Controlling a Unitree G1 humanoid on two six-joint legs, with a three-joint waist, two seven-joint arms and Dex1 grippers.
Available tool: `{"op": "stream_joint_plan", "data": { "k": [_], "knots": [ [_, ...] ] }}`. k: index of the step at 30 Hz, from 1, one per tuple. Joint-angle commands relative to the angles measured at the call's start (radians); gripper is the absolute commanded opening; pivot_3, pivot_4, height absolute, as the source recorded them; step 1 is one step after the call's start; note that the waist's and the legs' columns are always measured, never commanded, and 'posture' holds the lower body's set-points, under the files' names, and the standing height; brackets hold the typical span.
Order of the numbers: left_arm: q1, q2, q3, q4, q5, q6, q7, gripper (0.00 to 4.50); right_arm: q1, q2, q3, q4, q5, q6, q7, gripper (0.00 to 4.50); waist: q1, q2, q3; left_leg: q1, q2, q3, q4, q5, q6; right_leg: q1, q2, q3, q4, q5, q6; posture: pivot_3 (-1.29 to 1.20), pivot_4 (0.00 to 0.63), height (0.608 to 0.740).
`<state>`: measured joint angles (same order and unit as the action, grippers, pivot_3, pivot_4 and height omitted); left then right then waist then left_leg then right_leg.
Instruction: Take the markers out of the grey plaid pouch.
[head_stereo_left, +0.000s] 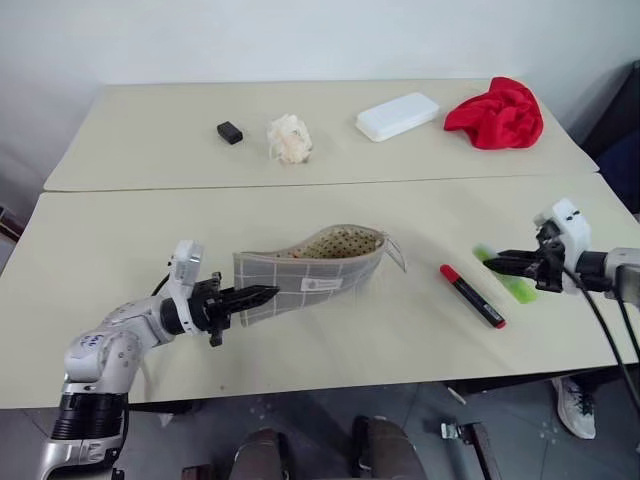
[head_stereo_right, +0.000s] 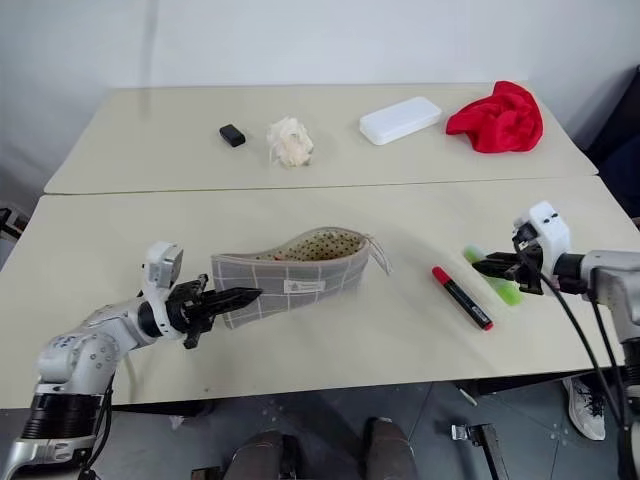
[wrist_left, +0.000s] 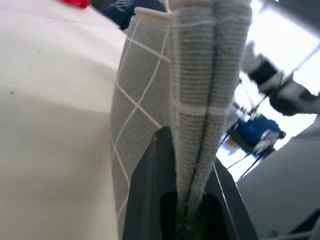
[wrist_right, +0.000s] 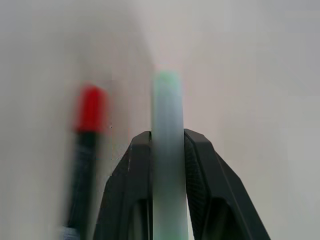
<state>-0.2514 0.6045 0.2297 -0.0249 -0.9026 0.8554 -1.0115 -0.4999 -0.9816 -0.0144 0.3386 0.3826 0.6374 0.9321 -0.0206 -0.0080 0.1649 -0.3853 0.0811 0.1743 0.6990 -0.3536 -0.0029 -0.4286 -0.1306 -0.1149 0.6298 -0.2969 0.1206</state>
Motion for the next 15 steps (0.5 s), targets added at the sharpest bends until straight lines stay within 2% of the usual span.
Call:
{"op": "stream_joint_plan", "data": {
  "k": [1, 4, 7, 11, 15],
  "knots": [
    [-0.003, -0.002, 0.087, 0.040, -0.082, 0.113, 0.099, 0.00, -0.001, 0.019, -0.050, -0.006, -0.007, -0.048, 0.000, 1.24, -0.005, 0.000, 0.000, 0.000, 0.000, 0.000, 0.000, 0.000, 0.000, 0.000, 0.000, 0.000, 0.000, 0.000, 0.000, 0.00, 0.150, 0.740],
    [0.006, -0.015, 0.145, 0.060, -0.081, 0.131, 0.194, 0.72, 0.016, 0.012, -0.088, -0.057, 0.038, -0.077, 0.087, 2.05, -0.005, 0.001, 0.001, 0.000, 0.000, 0.000, 0.000, 0.000, 0.000, 0.000, 0.000, 0.000, 0.000, 0.000, 0.000, 0.00, 0.150, 0.740],
    [0.017, -0.017, 0.214, 0.095, -0.056, 0.098, 0.267, 1.60, 0.034, 0.012, -0.151, -0.094, 0.054, -0.211, 0.156, 3.06, -0.005, 0.001, 0.001, 0.000, 0.000, 0.000, 0.000, 0.000, 0.000, 0.000, 0.000, 0.000, 0.000, 0.000, 0.000, 0.00, 0.150, 0.740],
    [0.075, 0.044, 0.243, 0.121, 0.104, -0.111, 0.257, 2.80, 0.056, 0.030, -0.226, -0.224, 0.154, -0.207, 0.228, 4.41, -0.005, 0.001, 0.001, 0.000, 0.000, 0.000, 0.000, 0.000, 0.000, 0.000, 0.000, 0.000, -0.001, 0.000, 0.000, 0.00, 0.150, 0.740],
    [0.184, 0.143, 0.195, 0.116, 0.304, -0.438, 0.092, 3.99, 0.123, 0.094, -0.242, -0.460, 0.281, -0.138, 0.221, 4.42, -0.008, 0.000, 0.001, 0.000, 0.000, 0.000, -0.001, -0.001, -0.001, 0.000, 0.001, -0.001, -0.001, 0.000, 0.000, 0.00, 0.150, 0.740]
  ]
}}
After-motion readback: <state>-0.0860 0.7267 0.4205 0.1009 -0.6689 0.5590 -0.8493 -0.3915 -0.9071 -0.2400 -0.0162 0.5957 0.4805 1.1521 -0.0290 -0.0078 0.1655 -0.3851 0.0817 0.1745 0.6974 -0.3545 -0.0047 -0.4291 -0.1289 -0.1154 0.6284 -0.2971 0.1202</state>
